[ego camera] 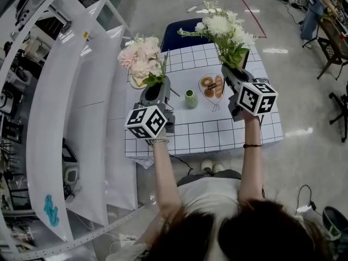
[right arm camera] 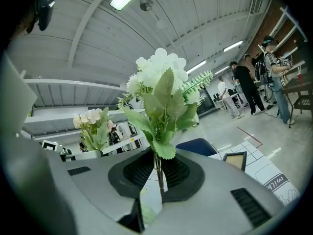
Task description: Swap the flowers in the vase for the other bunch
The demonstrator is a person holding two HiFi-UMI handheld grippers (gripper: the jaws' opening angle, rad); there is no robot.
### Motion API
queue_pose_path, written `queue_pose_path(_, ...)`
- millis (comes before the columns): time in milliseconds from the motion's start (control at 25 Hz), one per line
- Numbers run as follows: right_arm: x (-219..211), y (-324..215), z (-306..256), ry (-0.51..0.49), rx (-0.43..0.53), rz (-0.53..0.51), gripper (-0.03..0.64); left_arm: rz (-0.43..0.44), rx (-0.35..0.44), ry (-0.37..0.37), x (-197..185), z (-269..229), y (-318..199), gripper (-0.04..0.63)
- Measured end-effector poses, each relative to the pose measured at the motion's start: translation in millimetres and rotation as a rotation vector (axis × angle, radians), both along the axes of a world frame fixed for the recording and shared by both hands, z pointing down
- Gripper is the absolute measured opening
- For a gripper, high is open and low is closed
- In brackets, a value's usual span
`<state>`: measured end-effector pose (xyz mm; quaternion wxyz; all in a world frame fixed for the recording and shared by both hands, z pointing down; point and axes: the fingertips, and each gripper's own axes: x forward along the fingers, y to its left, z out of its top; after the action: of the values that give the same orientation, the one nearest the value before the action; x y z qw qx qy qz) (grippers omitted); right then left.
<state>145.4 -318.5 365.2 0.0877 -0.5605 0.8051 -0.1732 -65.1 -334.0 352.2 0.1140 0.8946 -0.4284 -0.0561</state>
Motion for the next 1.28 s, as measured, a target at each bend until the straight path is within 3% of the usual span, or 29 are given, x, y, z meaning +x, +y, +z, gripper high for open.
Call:
queue_pose_path(680, -5, 7, 9, -0.017, -0.018, -0.007, 0.046, -0.093, 0.008, 0.028, -43, 0, 20, 0.077)
queue_pose_path(920, -13, 11, 7, -0.009, -0.015, -0.029, 0.046, -0.107, -0.003, -0.003, -47, 5, 27, 0.067)
queue_pose_path(1280, -15, 18, 3, -0.004, -0.008, -0.045, 0.046, -0.122, -0.001, 0.009, -47, 4, 35, 0.069)
